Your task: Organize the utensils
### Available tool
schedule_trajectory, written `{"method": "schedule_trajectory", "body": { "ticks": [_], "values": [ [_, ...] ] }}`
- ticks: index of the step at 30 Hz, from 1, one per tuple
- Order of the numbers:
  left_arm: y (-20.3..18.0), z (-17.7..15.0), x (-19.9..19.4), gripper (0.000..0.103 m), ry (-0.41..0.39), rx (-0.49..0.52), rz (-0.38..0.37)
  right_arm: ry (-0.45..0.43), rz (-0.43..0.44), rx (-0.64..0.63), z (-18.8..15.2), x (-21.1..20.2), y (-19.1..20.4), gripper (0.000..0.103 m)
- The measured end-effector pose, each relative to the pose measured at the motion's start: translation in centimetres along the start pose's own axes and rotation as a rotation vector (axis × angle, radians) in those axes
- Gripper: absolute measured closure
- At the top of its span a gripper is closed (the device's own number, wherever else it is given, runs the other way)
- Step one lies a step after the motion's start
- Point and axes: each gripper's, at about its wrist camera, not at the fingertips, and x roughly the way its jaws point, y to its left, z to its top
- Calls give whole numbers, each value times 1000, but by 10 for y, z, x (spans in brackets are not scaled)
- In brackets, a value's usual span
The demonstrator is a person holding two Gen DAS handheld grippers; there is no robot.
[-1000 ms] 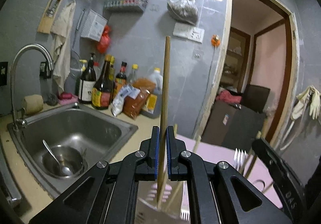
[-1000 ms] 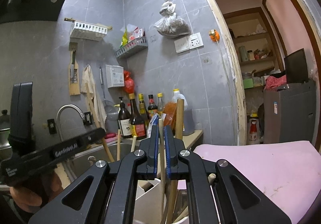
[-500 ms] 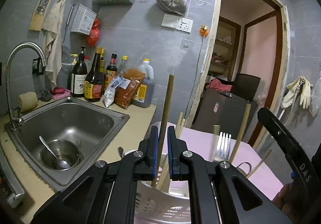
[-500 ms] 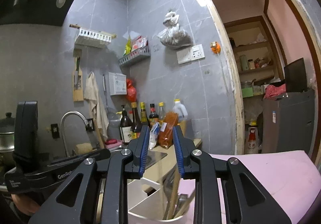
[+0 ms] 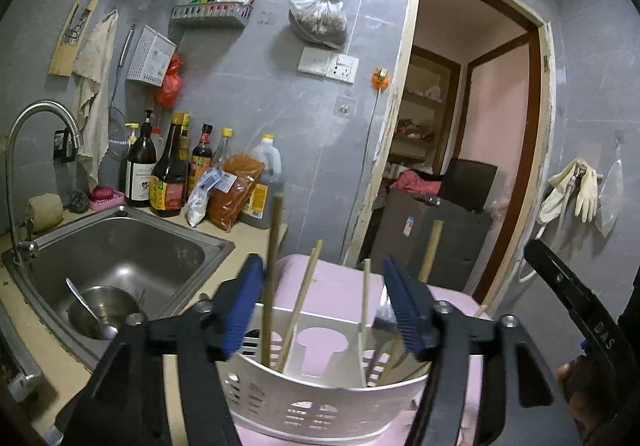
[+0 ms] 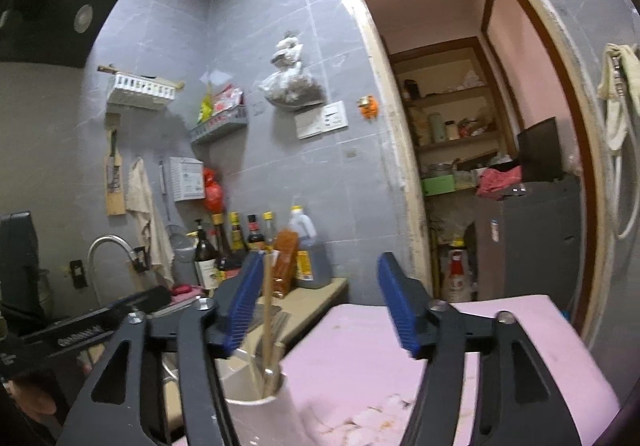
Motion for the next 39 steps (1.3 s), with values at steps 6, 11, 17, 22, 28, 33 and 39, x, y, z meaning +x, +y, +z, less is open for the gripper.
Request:
{"method": "schedule_trajectory", "body": {
  "ticks": [6,11,17,22,28,33,39],
  "values": [
    [-11,1,-14,17,-33,5,8,5,-52,10,6,-27,-17,19],
    [-23,2,-25,8,-69,44,42,8,-82,16,9,-44,-27,6],
    [-32,1,-43,7,-104,64,43,-19,-107,9,14,-61,-29,0],
    [-43,-6,-59,6,-99,90,25,-26,-122,-19,18,-77,-24,0],
    [-55,-23,-73,4,-50,130,4,15,-169,-47,18,-101,-19,0],
    [-62,-39,-81,4,-3,136,-16,77,-204,-69,11,-120,-16,0],
    [-66,-58,-86,4,67,130,-2,109,-247,-89,-3,-138,-12,0]
  ]
}}
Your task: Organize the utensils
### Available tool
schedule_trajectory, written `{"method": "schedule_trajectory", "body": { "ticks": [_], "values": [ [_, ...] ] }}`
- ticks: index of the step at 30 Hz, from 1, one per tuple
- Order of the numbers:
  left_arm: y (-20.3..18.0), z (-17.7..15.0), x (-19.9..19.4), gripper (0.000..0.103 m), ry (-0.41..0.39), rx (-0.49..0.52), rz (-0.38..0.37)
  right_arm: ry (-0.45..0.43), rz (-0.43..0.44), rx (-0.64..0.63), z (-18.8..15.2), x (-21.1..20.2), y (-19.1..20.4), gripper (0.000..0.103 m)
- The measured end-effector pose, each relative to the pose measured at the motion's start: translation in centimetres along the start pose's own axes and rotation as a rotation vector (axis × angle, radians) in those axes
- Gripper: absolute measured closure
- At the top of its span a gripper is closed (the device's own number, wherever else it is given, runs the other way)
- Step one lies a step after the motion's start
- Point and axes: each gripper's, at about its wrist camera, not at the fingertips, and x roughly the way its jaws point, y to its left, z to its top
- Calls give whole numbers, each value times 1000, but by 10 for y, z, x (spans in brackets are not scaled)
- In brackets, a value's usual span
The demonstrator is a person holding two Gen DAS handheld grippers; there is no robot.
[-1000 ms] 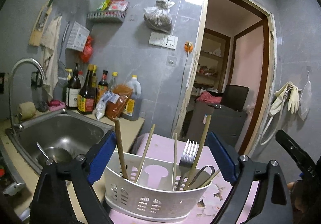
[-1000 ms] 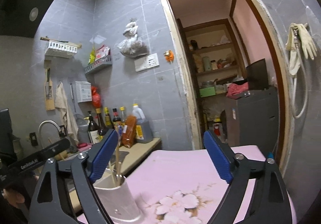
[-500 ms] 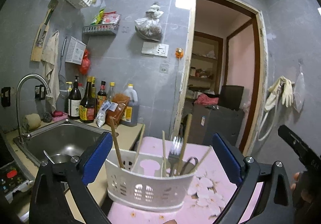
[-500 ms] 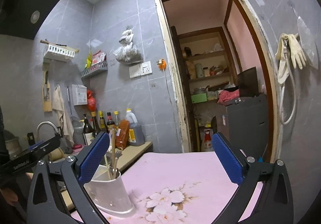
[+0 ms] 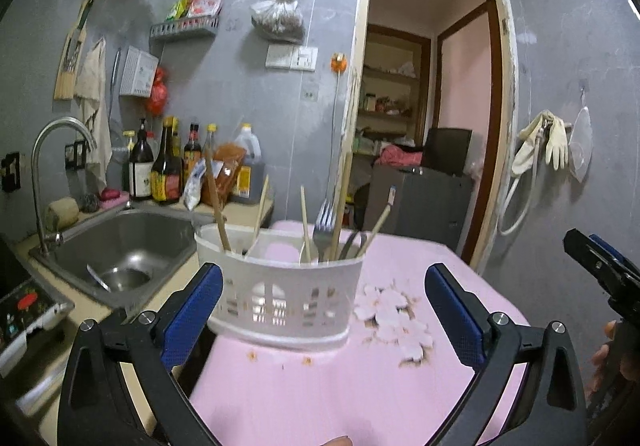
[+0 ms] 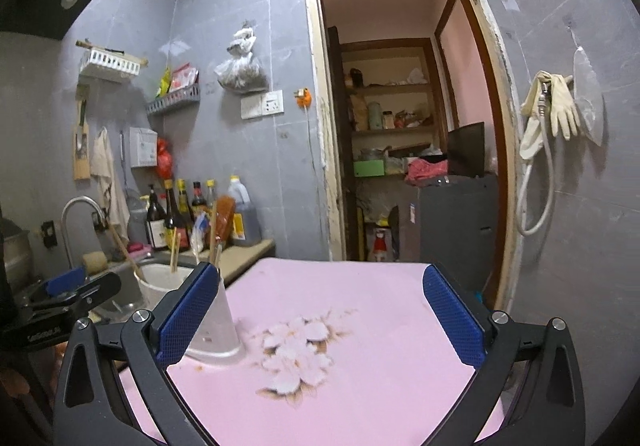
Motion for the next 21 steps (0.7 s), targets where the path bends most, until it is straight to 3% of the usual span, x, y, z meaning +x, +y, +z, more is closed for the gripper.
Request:
{"method": "schedule_trajectory", "body": {
  "ticks": [14,21],
  "values": [
    [-7,-41,-12,4,47,41,43,13,-111,-45,-37,-27,0,0],
    [-3,-49,-14,4,42,20,42,24,-114,-57,-44,-29,4,0]
  ]
}}
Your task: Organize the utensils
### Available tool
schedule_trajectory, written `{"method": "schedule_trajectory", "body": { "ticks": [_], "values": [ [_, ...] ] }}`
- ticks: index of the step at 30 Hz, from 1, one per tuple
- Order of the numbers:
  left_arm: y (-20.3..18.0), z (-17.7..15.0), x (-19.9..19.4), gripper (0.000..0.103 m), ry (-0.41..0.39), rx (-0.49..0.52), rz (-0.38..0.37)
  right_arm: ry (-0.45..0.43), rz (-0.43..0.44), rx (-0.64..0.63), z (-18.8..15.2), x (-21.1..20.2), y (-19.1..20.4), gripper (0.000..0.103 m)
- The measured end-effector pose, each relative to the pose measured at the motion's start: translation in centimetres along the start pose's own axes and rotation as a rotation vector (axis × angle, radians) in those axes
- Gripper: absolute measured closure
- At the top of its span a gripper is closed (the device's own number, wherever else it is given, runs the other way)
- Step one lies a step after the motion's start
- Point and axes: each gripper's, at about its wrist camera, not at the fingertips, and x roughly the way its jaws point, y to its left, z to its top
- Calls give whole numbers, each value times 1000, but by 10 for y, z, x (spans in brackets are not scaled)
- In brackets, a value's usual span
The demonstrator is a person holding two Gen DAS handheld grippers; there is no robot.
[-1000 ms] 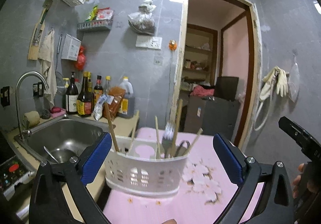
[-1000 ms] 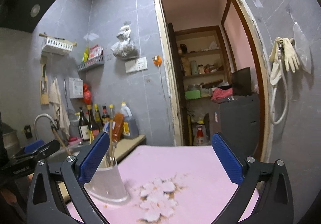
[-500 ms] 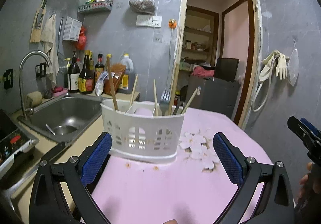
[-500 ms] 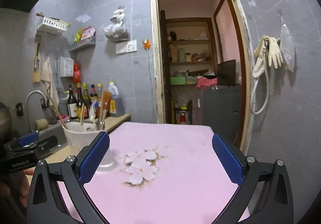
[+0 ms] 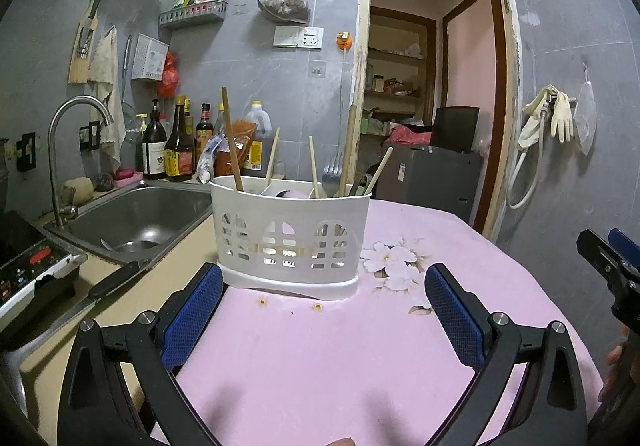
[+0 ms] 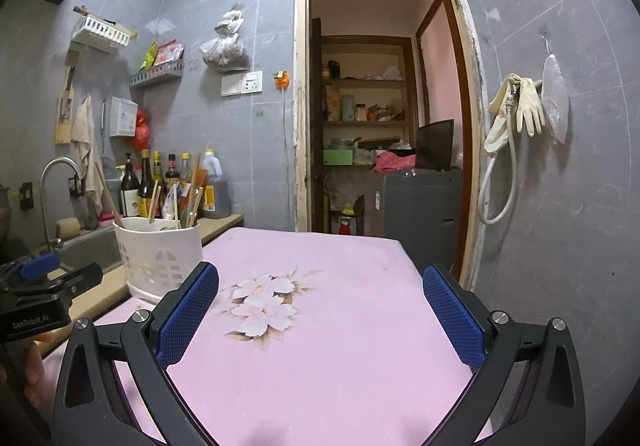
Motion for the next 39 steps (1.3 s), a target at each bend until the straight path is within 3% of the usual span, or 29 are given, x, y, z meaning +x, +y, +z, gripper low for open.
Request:
{"method": "schedule_trajectory", "body": {
  "ticks": [39],
  "values": [
    [11,2,2,4,7,-9,5,10,1,3,0,4,0,0]
  ]
}}
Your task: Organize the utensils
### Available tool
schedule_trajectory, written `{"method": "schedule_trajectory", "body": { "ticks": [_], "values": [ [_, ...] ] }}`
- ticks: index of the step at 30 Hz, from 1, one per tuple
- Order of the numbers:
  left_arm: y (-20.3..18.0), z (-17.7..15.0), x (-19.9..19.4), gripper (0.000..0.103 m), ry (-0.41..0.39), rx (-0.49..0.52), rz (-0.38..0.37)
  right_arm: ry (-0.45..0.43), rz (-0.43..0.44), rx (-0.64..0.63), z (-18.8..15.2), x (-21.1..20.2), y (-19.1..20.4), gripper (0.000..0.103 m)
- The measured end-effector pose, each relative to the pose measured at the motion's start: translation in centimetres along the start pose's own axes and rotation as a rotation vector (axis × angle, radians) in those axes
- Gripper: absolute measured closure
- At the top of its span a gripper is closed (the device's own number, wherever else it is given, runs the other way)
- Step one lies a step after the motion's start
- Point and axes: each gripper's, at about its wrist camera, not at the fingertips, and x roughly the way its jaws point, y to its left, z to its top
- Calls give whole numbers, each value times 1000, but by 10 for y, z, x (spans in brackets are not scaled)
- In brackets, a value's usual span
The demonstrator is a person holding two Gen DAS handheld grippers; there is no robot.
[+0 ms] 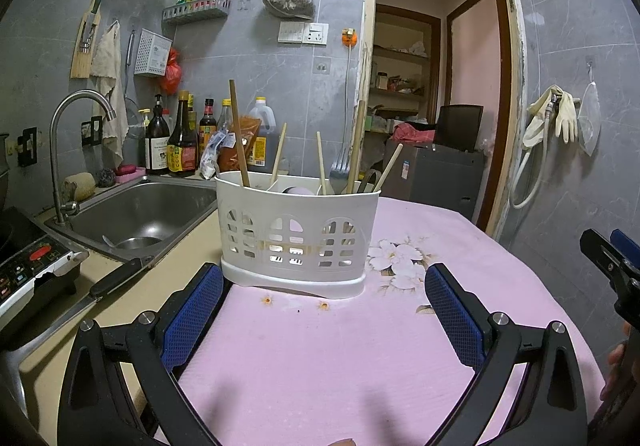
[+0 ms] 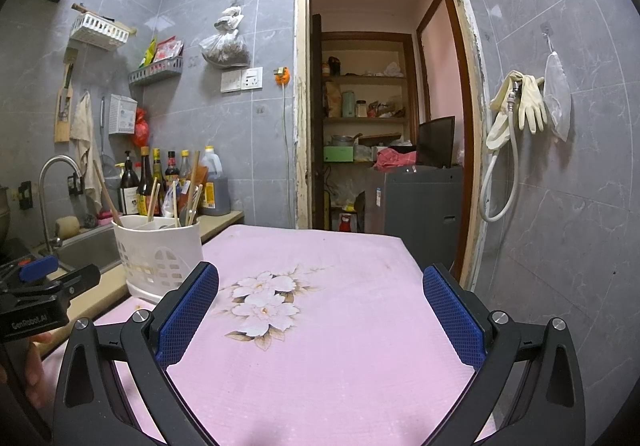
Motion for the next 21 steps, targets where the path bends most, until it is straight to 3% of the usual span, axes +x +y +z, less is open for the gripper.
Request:
{"method": "schedule_trajectory", "body": {
  "ticks": [21],
  "values": [
    [3,-2,2,4,-18,-4,21,4,1,5,-1,2,0,0]
  ]
}}
